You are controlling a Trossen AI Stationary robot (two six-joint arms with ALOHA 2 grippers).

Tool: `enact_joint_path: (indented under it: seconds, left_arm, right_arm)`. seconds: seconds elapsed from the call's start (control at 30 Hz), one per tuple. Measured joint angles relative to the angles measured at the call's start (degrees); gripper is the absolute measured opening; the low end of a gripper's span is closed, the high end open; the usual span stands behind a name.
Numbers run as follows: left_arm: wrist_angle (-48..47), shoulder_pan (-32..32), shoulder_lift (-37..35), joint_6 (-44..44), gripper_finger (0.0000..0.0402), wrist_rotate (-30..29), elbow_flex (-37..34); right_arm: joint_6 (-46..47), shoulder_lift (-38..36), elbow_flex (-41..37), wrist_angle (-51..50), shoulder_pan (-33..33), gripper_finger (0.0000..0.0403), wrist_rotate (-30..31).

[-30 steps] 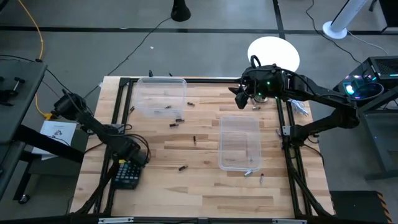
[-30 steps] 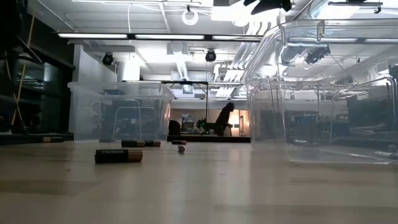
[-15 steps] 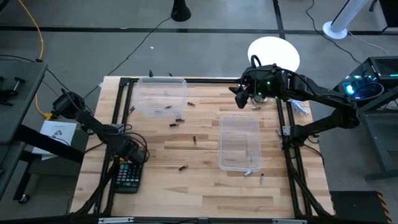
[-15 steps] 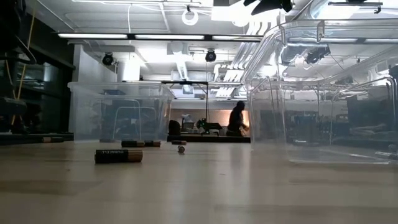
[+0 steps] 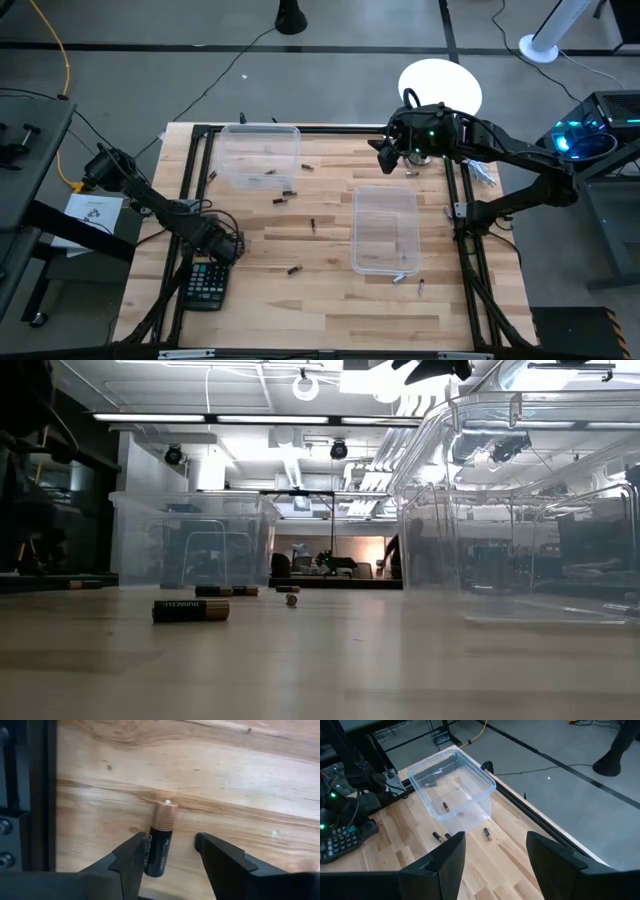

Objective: Sort batteries
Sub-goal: Put the black battery into the left transparent bin

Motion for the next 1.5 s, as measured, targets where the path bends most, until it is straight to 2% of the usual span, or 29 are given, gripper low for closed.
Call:
enact_joint_path:
  seconds: [0.23, 0.3, 0.43, 0.47, 0.57, 0.7, 0.8, 0.87, 0.97, 1.03, 1.17, 1.27, 1.37, 1.43, 1.5]
  left_arm:
    - [0.87, 0.57, -0.02, 2.98, 0.0147, -2.3, -1.11]
    - [1.13, 0.68, -0.05, 3.86, 0.0122, -2.69, -1.32]
    - [1.44, 0.71, -0.62, 4.83, 0.004, -4.51, -1.23]
    - [1.49, 0.7, -0.84, 5.52, 0.0031, -5.77, -0.91]
    - [2.41, 0.9, -2.49, 8.53, 0.0031, -13.58, 1.26]
    - [1.29, 1.19, -8.68, 15.48, 0.0031, -20.05, 7.52]
    - [-2.11, 3.32, -14.84, 22.43, 0.0031, -33.63, 14.1]
    - [-6.37, 6.48, -18.49, 29.35, 0.0031, -41.45, 18.25]
    - [-11.11, 15.49, -21.97, 42.81, 0.0031, -44.72, 23.08]
    - [-11.84, 23.68, -23.22, 53.56, 0.0031, -42.65, 24.93]
    - [-6.65, 40.7, -22.24, 75.62, 0.0031, -32.31, 26.41]
    - [-1.87, 51.58, -19.62, 90.45, 0.0052, -25.44, 26.41]
    - [1.66, 60.1, -16.33, 99.43, 0.0094, -17.06, 26.46]
    - [1.09, 64.15, -14.07, 103.33, 0.0123, -11.57, 27.35]
    - [-1.22, 67.2, -12.35, 106.5, 0.015, -8.52, 29.08]
  right_arm:
    - [1.46, 0.0, 0.0, -0.02, 0.0, 0.0206, 0.0]
    - [1.46, 0.0, 0.0, -0.02, 0.02, 0.0206, 0.0]
    - [1.64, 0.0, 0.0, -0.04, 0.02, 0.0206, 0.0]
    - [1.64, 0.0, 0.0, -0.04, 0.02, 0.0206, 0.0]
    - [1.64, 0.0, 0.0, -0.07, 0.02, 0.0206, -0.01]
    - [1.66, 0.0, 0.0, -0.12, 0.02, 0.0206, 0.0]
    - [1.72, 0.0, 0.0, -0.13, 0.02, 0.0206, 0.0]
    - [2.73, 0.0, 0.0, -0.11, 0.02, 0.0206, 0.0]
    - [3.54, 0.0, 0.0, -0.11, 0.02, 0.0206, 0.01]
    - [4.04, 0.0, 0.0, -0.08, 0.02, 0.0206, 0.01]
    - [4.07, 0.0, 0.0, 0.01, 0.02, 0.0206, 0.02]
    - [4.09, 0.0, 0.0, 0.07, 0.02, 0.0206, 0.02]
    - [4.09, 0.0, 0.0, 0.07, 0.02, 0.0206, 0.02]
    - [4.08, 0.0, 0.0, 0.03, 0.01, 0.0206, 0.02]
    - [4.16, 0.0, 0.0, -0.09, 0.02, 0.0206, 0.02]
